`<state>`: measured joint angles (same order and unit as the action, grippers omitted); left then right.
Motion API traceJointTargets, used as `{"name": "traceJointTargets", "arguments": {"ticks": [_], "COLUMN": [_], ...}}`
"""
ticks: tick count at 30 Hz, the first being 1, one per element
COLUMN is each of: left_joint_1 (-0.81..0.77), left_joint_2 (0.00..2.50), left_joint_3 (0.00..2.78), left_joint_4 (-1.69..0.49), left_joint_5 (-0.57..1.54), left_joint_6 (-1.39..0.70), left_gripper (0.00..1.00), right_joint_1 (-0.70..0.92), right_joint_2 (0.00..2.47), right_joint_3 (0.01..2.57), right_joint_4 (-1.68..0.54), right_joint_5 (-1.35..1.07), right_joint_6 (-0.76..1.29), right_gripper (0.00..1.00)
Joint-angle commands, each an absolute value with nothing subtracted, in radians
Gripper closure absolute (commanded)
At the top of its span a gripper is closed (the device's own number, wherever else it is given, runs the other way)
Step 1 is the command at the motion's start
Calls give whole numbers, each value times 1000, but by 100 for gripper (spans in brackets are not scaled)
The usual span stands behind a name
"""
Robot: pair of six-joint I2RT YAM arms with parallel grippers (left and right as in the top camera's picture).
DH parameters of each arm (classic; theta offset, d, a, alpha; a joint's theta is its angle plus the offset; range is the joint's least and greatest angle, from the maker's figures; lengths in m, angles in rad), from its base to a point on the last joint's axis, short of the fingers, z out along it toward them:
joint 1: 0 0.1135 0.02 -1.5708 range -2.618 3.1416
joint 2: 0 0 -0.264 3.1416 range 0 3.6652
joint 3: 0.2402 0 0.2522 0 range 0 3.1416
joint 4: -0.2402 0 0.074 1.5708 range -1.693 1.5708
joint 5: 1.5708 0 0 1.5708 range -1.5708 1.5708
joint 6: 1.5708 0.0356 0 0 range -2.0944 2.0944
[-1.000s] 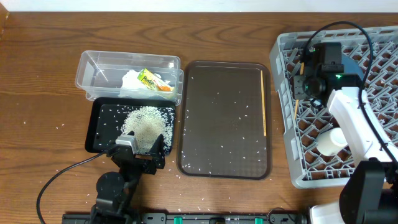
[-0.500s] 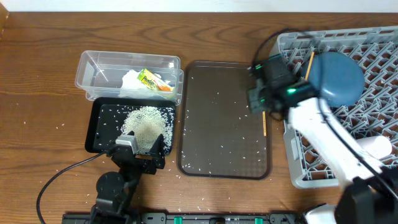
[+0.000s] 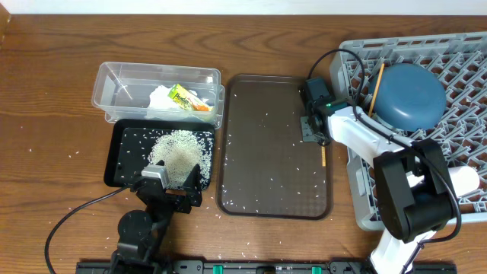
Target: Sort waste into correct bins and load items into the dishwasher rack
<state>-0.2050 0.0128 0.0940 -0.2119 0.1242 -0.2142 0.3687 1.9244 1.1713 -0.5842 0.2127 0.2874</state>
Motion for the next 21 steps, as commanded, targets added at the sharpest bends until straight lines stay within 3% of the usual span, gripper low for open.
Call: {"name": "traceJointTargets", "arguments": {"ticks": [1,3,9,14,21], "left_joint_1": [-209,-209,-209,-209,-209], "left_joint_2": [5,5,5,5,5], "left_joint_3": [69,69,69,69,69], "left_joint_4": [-219,-219,-219,-219,-219], "left_joint_5": [115,115,115,115,115], "left_joint_6": [-226,-226,-226,-226,-226], "left_gripper": [7,7,7,7,7], "right_joint_1": [360,362,360,330,147], "right_joint_2": [1971,1977,1911,1707,1484], "right_joint_3": [1164,1164,1184,1204,1204], "right_joint_4": [-590,-596,-640,-643,-644], "right_joint_5": [170,142,71,-13,-1], "right_joint_6": [303,302,294,171,-3], "right_gripper": [92,99,99,99,99]}}
